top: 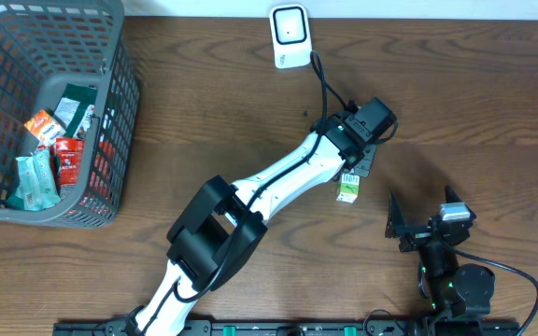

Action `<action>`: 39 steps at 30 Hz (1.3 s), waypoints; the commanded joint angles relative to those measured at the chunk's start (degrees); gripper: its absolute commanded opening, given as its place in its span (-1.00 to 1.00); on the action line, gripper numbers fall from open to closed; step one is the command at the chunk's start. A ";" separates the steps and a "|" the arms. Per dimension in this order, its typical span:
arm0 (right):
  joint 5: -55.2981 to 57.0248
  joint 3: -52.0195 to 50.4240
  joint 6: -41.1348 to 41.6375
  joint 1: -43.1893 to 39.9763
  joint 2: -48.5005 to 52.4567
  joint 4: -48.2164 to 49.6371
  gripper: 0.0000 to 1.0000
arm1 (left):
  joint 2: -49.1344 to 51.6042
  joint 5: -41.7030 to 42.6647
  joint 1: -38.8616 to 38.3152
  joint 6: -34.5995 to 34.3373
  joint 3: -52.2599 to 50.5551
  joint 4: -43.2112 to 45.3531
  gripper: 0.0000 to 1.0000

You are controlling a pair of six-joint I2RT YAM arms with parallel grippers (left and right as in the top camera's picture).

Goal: Scan the item barcode
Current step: 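Lower the carton onto the table in front of the scanner, then open the left gripper and move it back to the basket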

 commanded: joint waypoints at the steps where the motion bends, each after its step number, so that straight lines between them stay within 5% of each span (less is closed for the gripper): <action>1: 0.11 -0.07 0.79 -0.61 -0.26 -0.20 0.99 | -4.20 -0.31 -0.09 1.44 0.66 0.15 -0.72; 4: 0.13 -0.07 0.79 -0.61 -0.26 -0.20 0.99 | -7.04 -0.61 0.28 2.89 0.98 -0.22 -0.66; 15: 0.11 -0.07 0.79 -0.61 -0.26 -0.20 0.99 | -25.53 -5.73 12.44 6.56 2.21 -16.20 0.44; 26: 0.13 -0.07 0.79 -0.61 -0.26 -0.20 0.99 | -45.88 -10.88 47.23 6.51 2.58 -17.62 0.49; 32: 0.11 -0.07 0.79 -0.61 -0.26 -0.20 0.99 | -44.46 -10.88 64.24 6.47 1.97 -20.13 0.50; 39: 0.11 -0.07 0.79 -0.61 -0.26 -0.20 0.99 | -36.26 -10.88 72.50 6.51 1.38 -24.81 0.58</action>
